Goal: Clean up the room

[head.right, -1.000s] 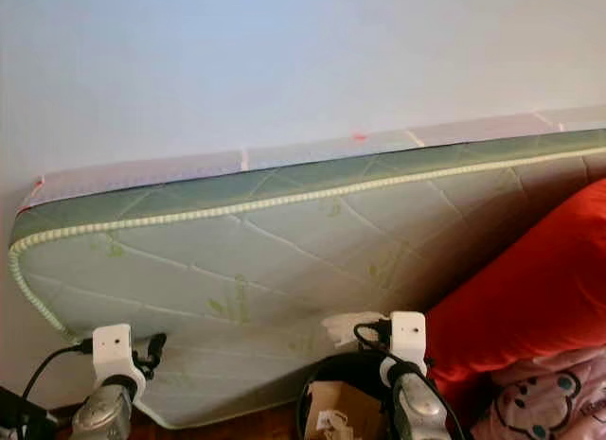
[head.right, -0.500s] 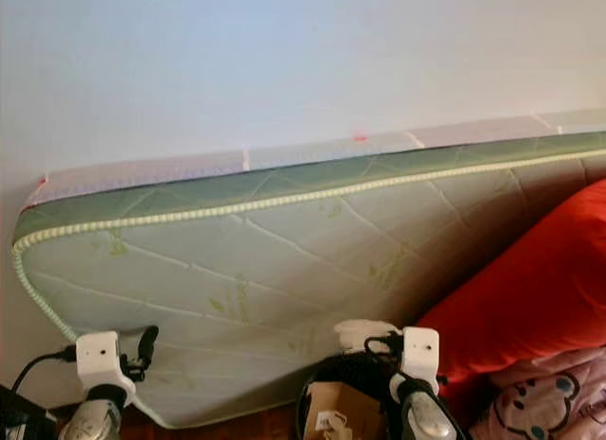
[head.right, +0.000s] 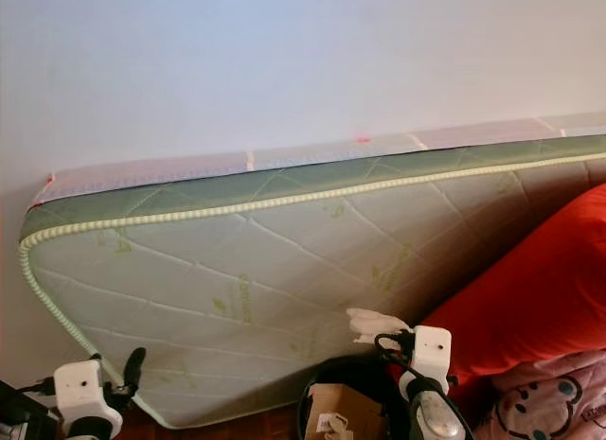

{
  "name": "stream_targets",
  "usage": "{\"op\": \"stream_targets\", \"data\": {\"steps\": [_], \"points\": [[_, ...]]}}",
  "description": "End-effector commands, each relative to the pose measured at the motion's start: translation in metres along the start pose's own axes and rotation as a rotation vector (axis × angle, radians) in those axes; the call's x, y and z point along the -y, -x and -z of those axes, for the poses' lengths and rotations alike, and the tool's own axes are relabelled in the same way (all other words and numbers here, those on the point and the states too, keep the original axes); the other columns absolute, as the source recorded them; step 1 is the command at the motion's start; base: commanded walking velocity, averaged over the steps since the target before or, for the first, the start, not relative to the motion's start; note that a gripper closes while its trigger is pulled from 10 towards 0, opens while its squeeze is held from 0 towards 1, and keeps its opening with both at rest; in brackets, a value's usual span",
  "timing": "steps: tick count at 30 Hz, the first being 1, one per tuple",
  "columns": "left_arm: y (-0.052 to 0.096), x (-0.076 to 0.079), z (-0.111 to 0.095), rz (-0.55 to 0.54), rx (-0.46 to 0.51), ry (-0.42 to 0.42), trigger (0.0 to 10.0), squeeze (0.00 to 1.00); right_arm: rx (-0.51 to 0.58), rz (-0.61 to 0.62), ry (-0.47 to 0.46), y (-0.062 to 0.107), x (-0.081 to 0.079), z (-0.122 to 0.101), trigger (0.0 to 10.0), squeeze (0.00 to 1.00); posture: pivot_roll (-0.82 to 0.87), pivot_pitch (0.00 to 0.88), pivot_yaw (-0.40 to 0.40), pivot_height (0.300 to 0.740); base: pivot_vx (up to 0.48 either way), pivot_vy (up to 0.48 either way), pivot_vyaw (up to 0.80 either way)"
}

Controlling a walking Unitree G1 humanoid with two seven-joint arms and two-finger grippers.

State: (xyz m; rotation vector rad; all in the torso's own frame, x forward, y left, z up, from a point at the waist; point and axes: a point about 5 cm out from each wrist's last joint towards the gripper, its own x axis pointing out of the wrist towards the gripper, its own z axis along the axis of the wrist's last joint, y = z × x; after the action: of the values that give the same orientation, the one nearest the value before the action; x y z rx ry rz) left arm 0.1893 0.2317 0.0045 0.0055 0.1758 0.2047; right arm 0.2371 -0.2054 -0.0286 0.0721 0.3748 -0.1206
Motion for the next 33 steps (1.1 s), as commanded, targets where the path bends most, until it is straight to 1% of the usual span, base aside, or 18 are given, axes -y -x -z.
{"op": "stream_targets", "data": {"steps": [1,7,15,20,23,25,33], "points": [[-0.002,0.003,-0.005,0.013,0.001,-0.005,10.0,0.00,-0.010,0.018,0.001,0.000,0.005,0.000,10.0,0.00,0.07,0.000,-0.093,0.740,0.000,0.000,0.00],[-0.002,0.005,-0.009,0.019,-0.009,-0.002,10.0,0.00,-0.036,0.035,-0.003,-0.001,0.008,0.001,10.0,0.00,0.06,0.000,-0.091,0.736,0.000,0.000,0.00],[-0.004,0.005,-0.010,0.028,-0.027,-0.009,10.0,0.00,-0.050,0.046,0.005,-0.001,0.008,0.002,10.0,0.00,0.06,0.000,-0.085,0.681,0.000,0.000,0.00],[-0.005,0.005,-0.012,0.031,-0.027,-0.017,10.0,0.00,-0.061,0.052,0.008,-0.001,0.008,0.003,10.0,0.00,0.06,0.000,-0.084,0.656,0.000,0.000,0.00],[-0.006,0.004,-0.013,0.030,-0.026,-0.017,10.0,0.00,-0.050,0.054,0.009,-0.001,0.007,0.002,10.0,0.00,0.06,0.000,-0.085,0.636,0.000,0.000,0.00],[-0.007,0.004,-0.013,0.026,-0.025,-0.017,10.0,0.00,-0.020,0.043,0.004,-0.001,0.006,-0.001,10.0,0.00,0.06,0.000,-0.085,0.636,0.000,0.000,0.00],[-0.009,0.004,-0.016,0.020,-0.021,-0.013,10.0,0.00,-0.027,0.045,0.005,-0.002,0.006,-0.001,10.0,0.00,0.06,0.000,-0.090,0.636,0.000,0.000,0.00]]}}
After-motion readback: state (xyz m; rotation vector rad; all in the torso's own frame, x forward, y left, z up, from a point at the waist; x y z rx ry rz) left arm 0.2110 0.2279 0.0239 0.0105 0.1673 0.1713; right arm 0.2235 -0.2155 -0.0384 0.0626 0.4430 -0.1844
